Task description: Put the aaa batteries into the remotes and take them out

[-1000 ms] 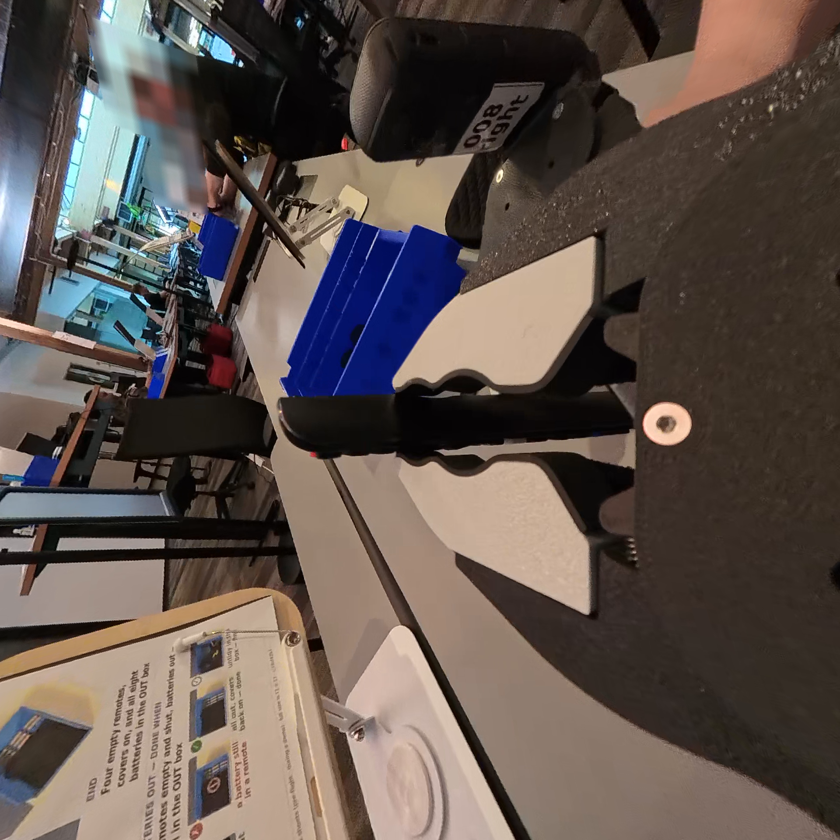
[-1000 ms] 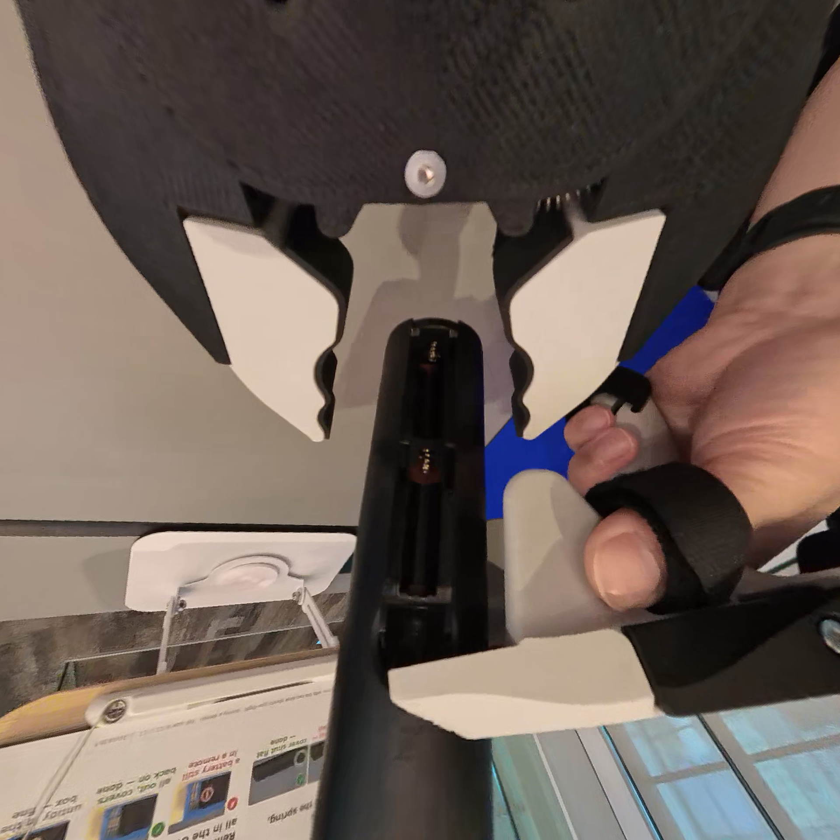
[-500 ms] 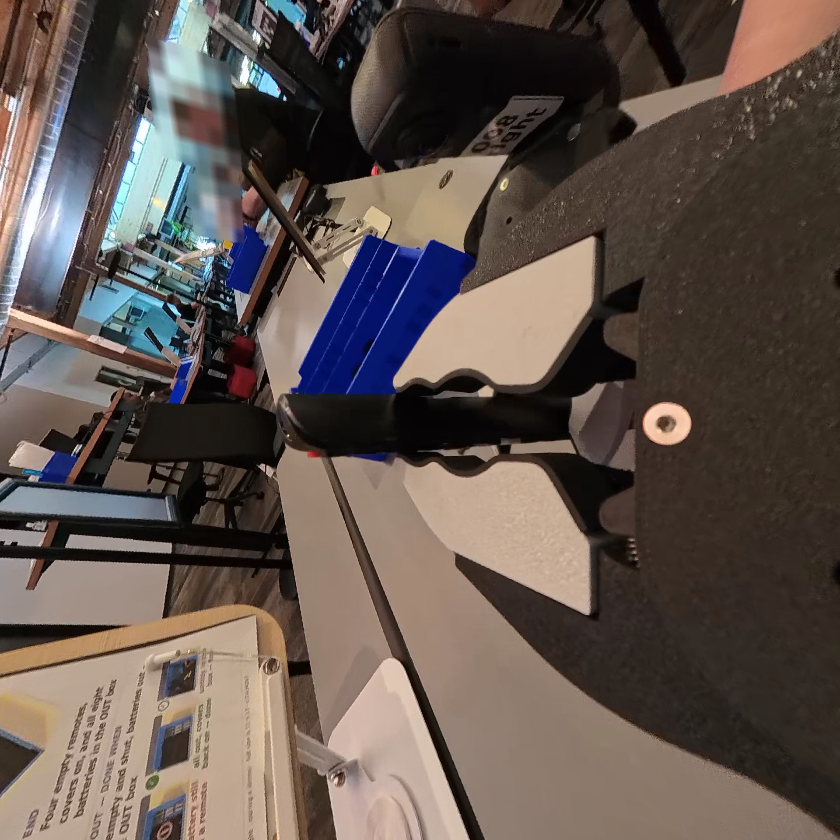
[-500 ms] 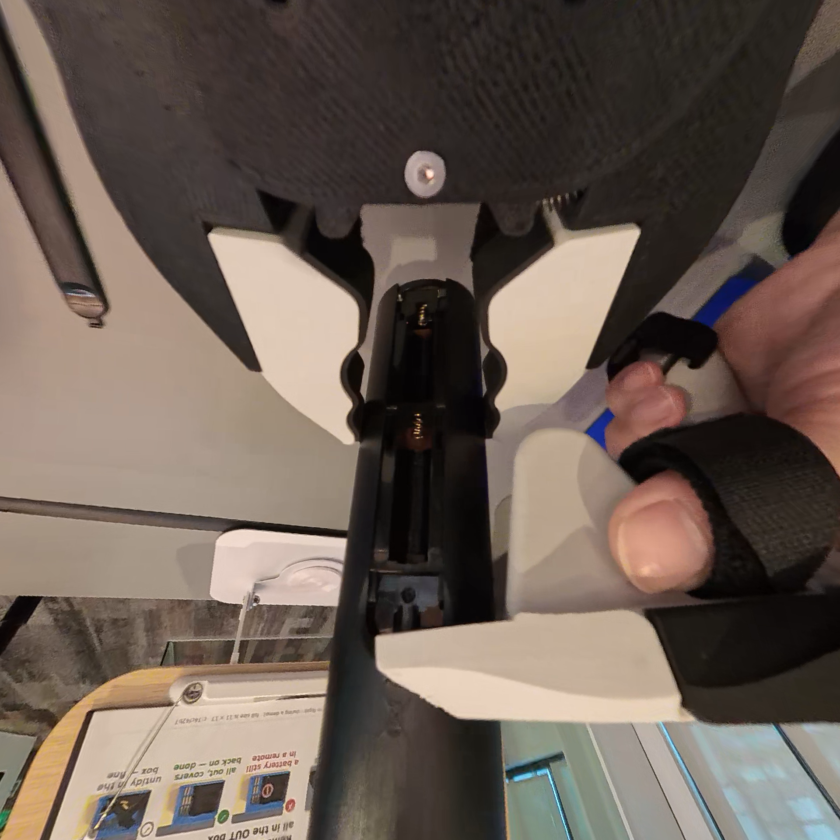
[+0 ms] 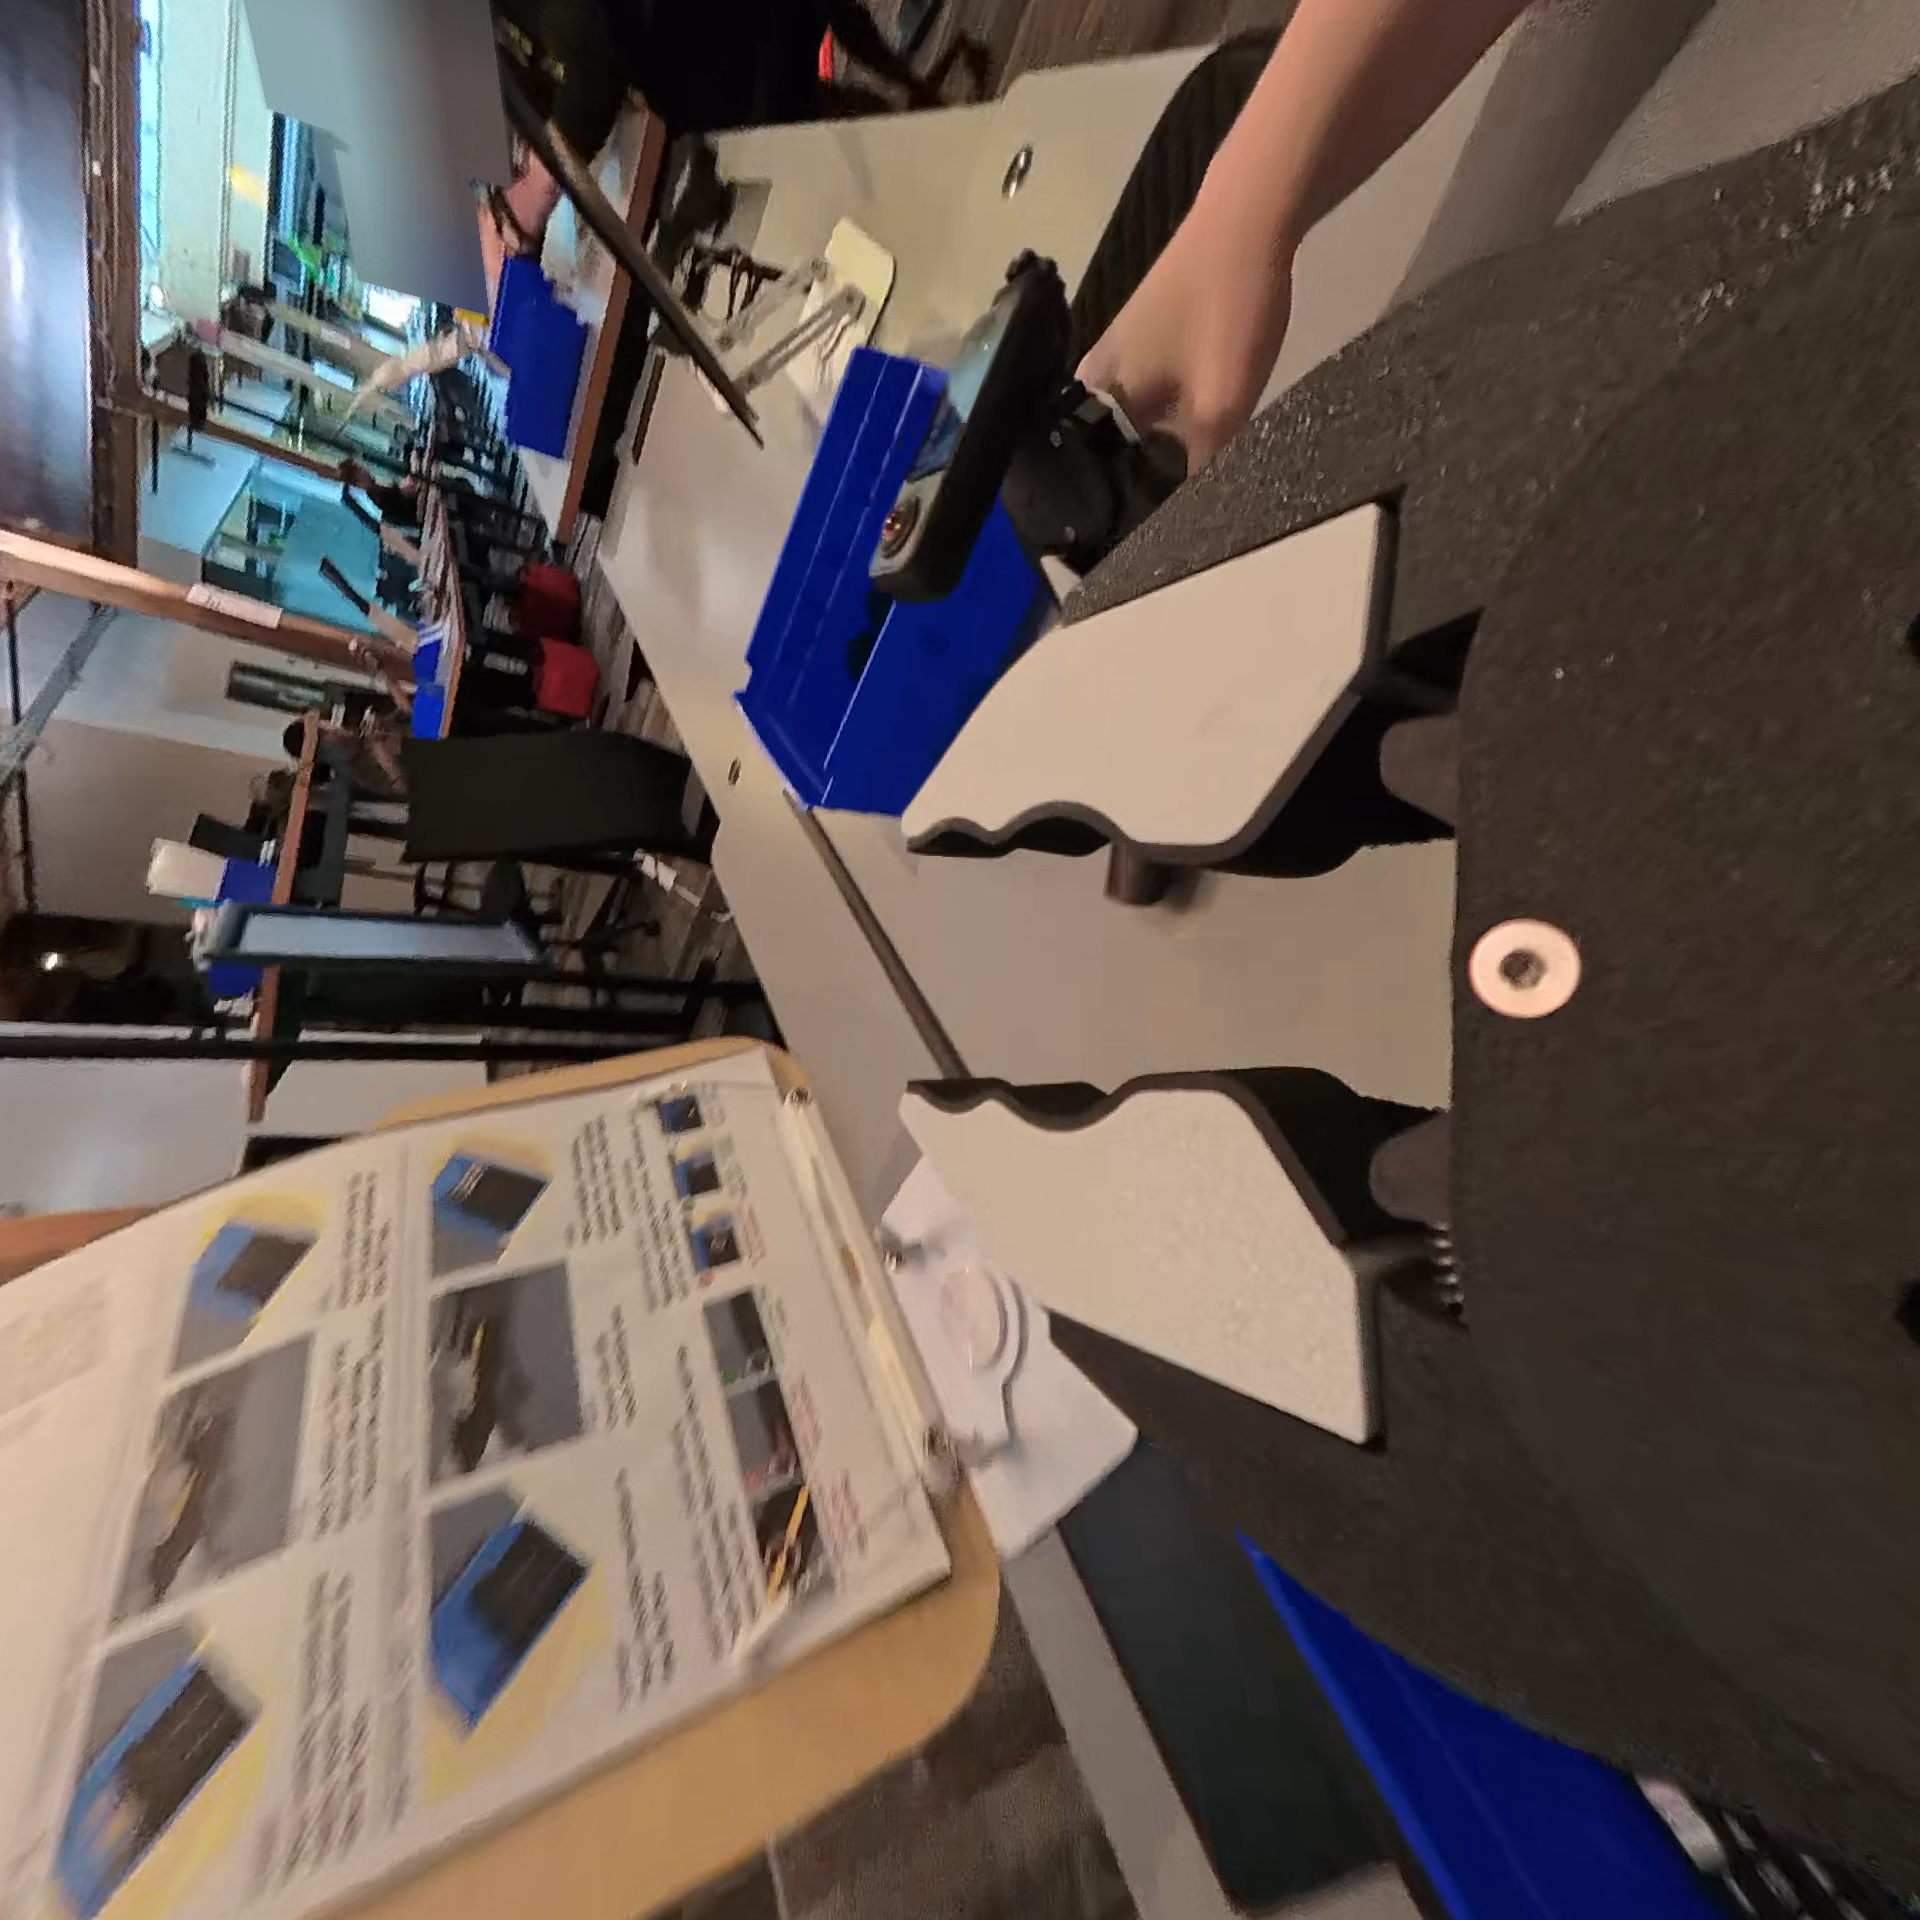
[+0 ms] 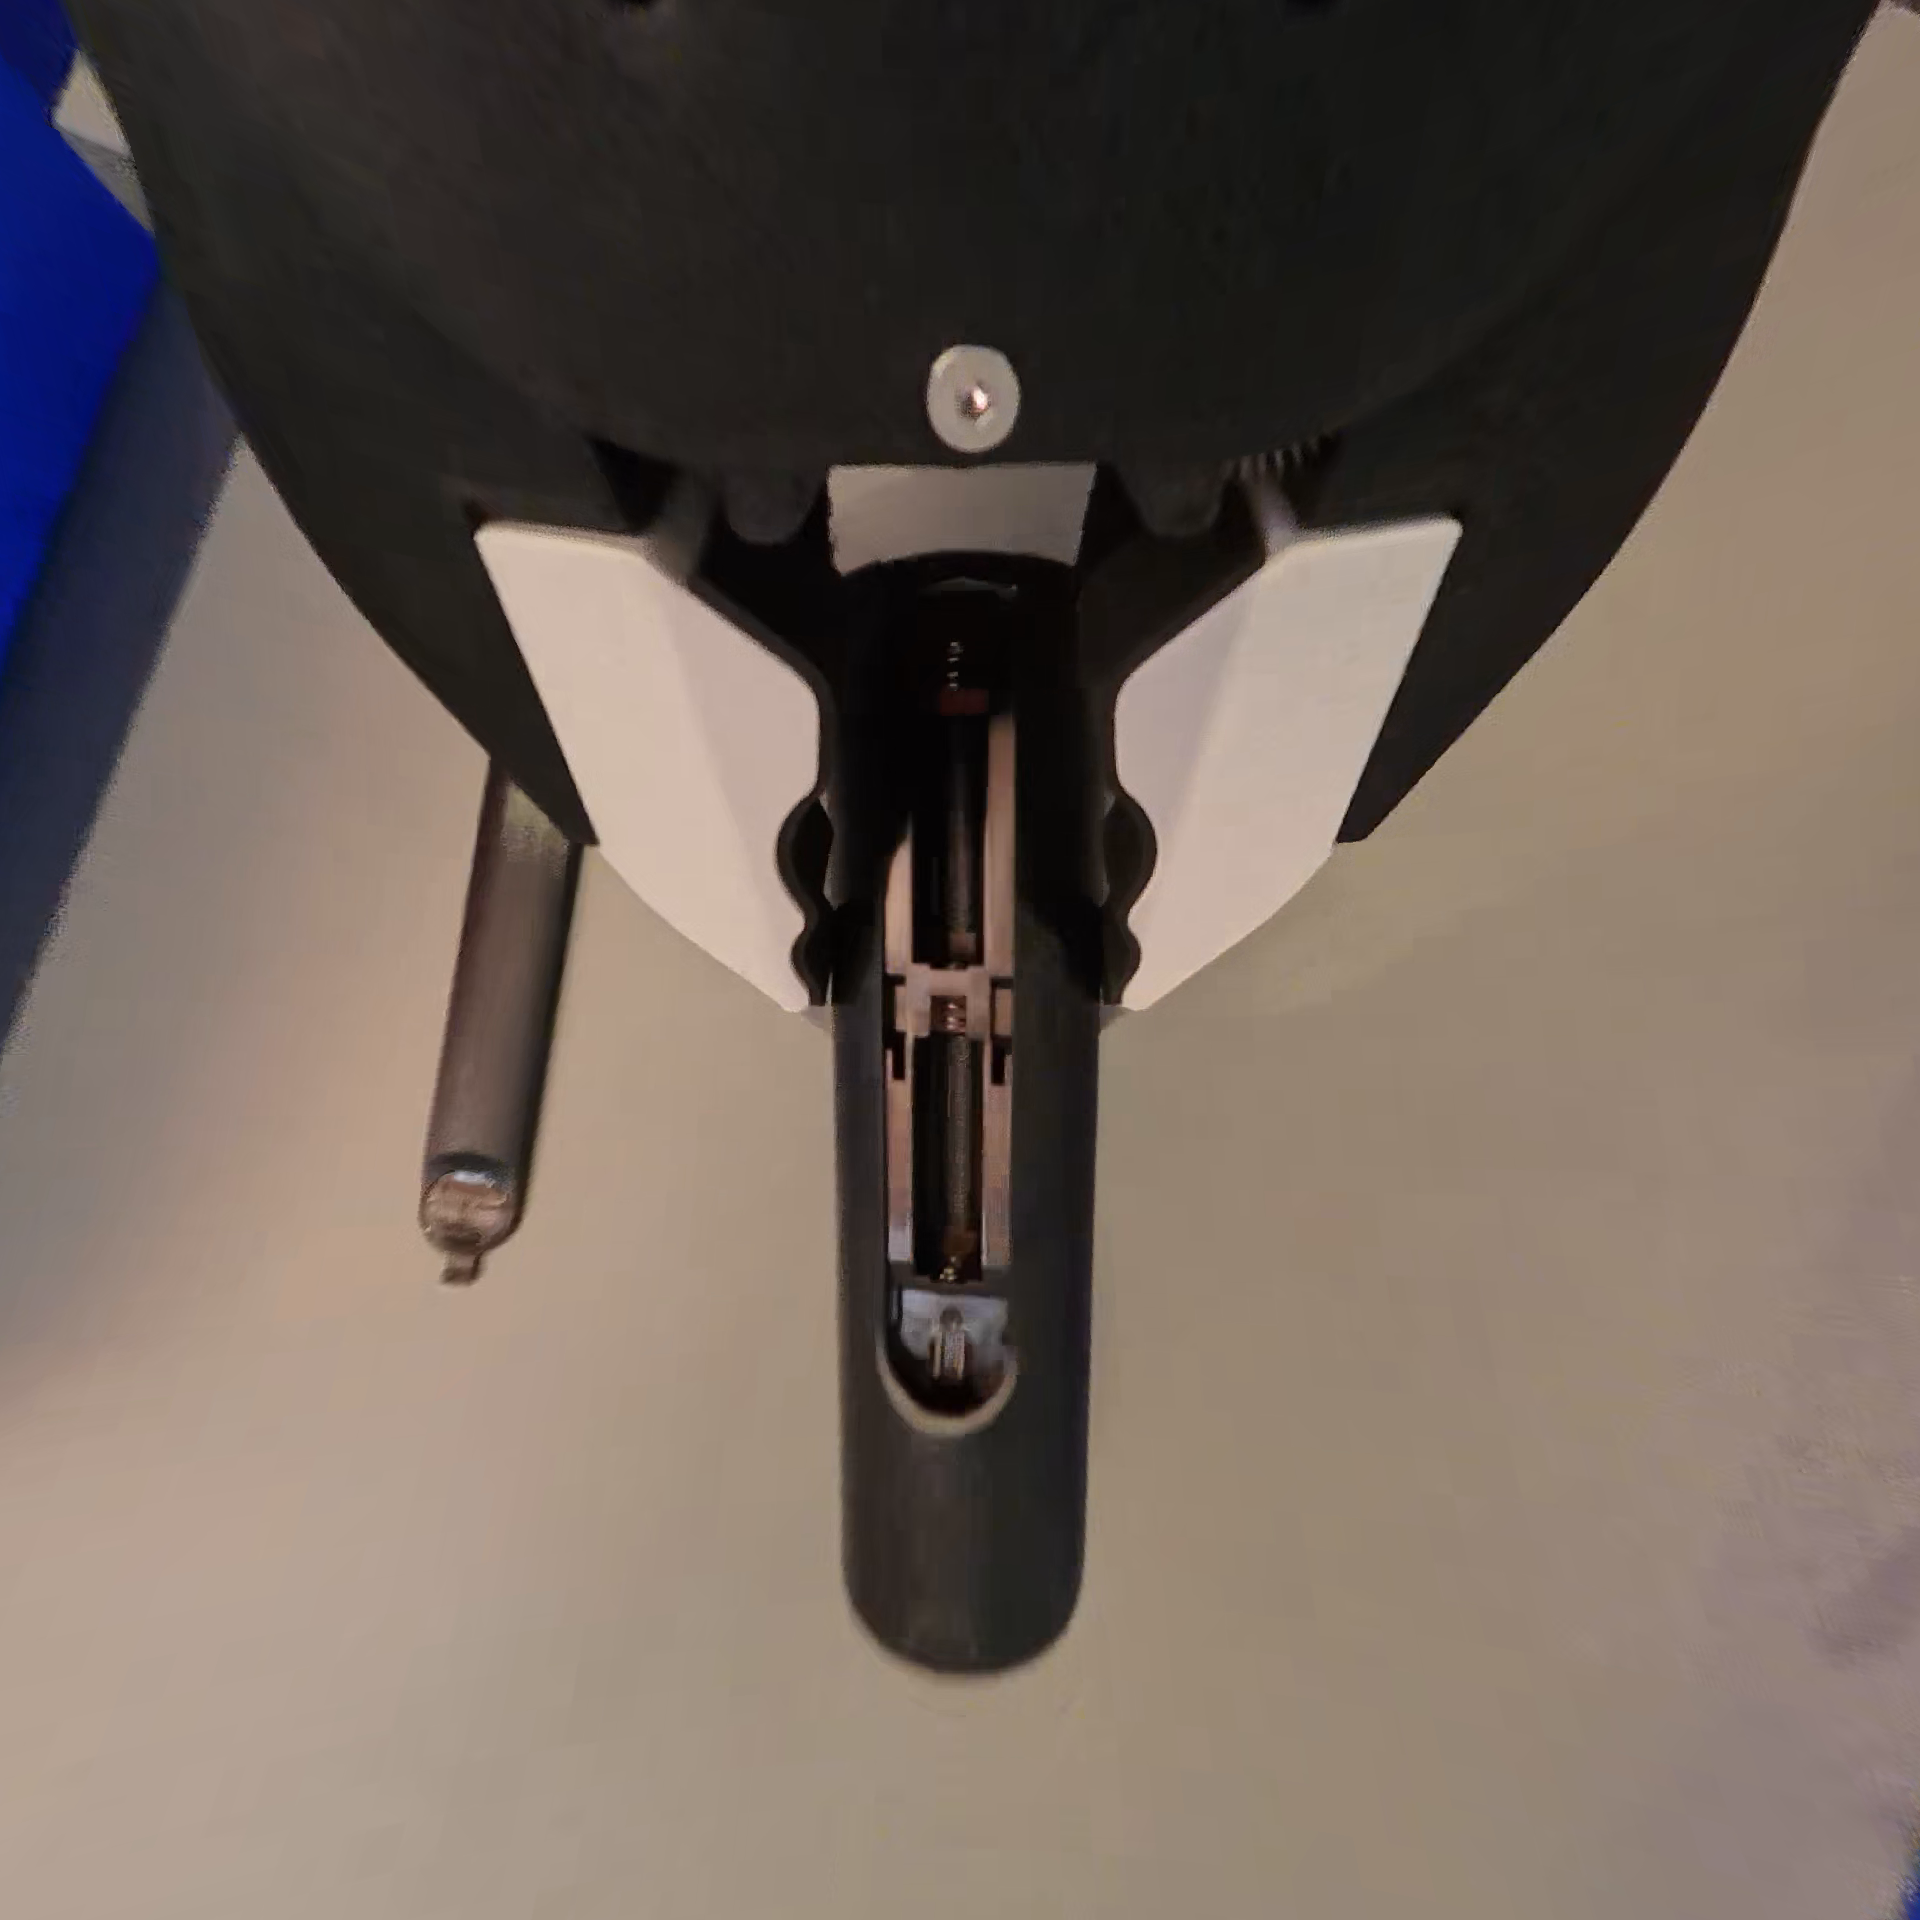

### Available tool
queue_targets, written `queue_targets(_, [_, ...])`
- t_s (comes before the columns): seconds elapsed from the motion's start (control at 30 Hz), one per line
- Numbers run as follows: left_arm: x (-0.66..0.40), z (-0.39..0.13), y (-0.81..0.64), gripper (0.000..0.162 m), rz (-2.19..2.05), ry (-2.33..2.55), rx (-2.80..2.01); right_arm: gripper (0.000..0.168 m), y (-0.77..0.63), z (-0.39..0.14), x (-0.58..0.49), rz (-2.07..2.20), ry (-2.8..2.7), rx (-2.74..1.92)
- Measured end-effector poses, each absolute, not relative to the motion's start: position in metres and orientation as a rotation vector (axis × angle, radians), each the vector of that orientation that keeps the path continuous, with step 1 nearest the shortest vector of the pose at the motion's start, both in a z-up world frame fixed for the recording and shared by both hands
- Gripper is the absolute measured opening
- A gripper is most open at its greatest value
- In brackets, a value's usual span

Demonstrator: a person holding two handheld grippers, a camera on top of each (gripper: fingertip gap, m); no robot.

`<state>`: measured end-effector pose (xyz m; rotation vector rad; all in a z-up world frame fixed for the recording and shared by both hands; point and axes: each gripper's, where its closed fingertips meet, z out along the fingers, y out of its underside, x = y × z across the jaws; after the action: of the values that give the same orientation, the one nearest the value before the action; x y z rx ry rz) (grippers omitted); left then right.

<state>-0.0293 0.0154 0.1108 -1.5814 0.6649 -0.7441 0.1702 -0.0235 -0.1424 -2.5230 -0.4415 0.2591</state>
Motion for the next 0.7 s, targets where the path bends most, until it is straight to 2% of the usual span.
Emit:
queue_targets(0.2, [-0.107,0.121,0.010,0.039,-0.540,0.603,-1.636,0.051,-0.023,-0.165,0.168,0.210,-0.438,-2.606])
queue_targets(0.4, [-0.137,0.107,0.001,0.037,-0.588,0.573,-1.737,0.052,-0.016,-0.167,0.168,0.104,-0.401,-2.640])
queue_targets(0.53, [-0.150,0.077,-0.010,0.034,-0.550,0.613,-1.948,0.059,-0.014,-0.156,0.160,0.176,-0.410,-2.553])
queue_targets(0.7, [-0.176,-0.001,-0.024,0.031,-0.300,0.706,-2.216,0.059,-0.015,-0.120,0.166,0.278,-0.380,-2.356])
